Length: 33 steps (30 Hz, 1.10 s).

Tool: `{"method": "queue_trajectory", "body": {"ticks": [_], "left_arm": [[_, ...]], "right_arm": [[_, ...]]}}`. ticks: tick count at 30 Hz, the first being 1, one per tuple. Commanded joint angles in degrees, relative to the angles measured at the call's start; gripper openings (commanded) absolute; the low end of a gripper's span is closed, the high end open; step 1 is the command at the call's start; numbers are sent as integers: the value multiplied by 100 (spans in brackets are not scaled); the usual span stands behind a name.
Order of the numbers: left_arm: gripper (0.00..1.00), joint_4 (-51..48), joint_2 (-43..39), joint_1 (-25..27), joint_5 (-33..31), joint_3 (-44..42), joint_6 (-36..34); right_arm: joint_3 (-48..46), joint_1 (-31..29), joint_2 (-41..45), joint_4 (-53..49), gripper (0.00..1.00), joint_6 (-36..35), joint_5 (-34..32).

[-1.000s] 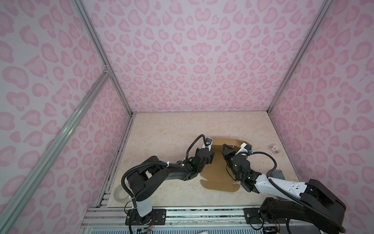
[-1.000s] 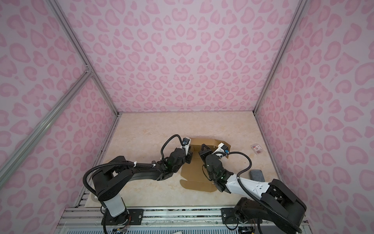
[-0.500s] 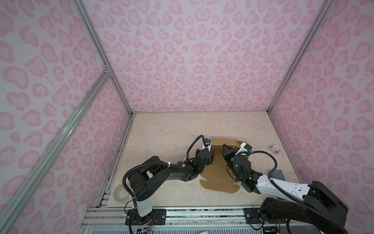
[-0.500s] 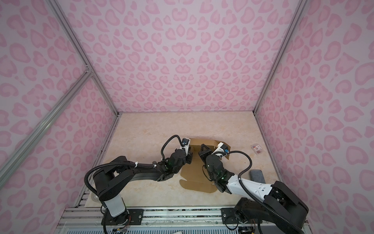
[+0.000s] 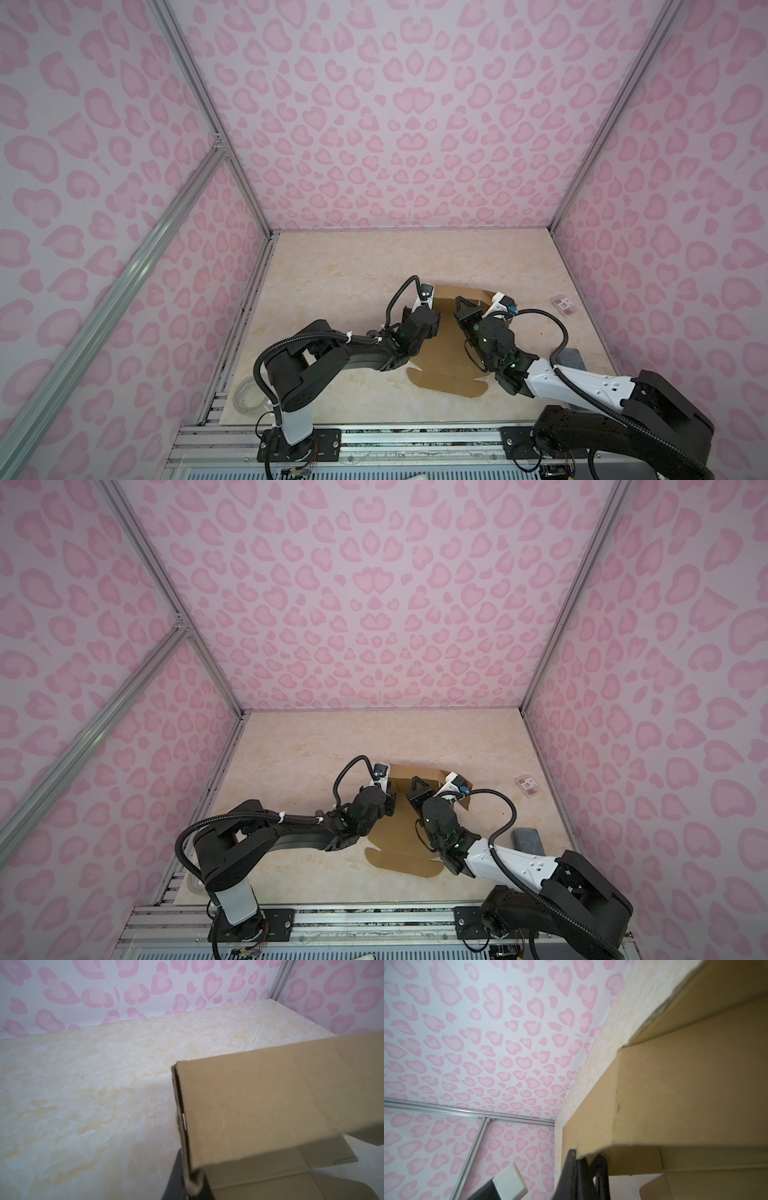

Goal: Fold the paper box

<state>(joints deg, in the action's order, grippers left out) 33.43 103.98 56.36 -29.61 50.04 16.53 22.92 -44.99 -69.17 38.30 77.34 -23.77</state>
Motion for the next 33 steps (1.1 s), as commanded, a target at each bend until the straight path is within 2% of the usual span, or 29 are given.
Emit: {"method": "queue_trajectory", "body": {"ticks": [1, 5, 11, 24, 28, 33], "left_arm": [[2, -37, 82, 5, 37, 58, 41], [2, 90, 87, 7, 189, -18, -3], [0, -7, -18, 15, -370, -93, 240], [0, -643, -45, 16, -690, 180, 476], [0, -739, -71, 16, -793, 223, 476], [0, -934, -95, 7, -948, 307, 457]], "right_arm": [[-39, -18, -28, 222, 0, -32, 74], [-87, -10, -40, 255, 0, -2, 68], [-103, -18, 14, 213, 0, 0, 77], [-130, -17, 87, 188, 0, -39, 109], [-92, -18, 162, 94, 5, -149, 165], [-85, -14, 251, -30, 19, -156, 187]]}}
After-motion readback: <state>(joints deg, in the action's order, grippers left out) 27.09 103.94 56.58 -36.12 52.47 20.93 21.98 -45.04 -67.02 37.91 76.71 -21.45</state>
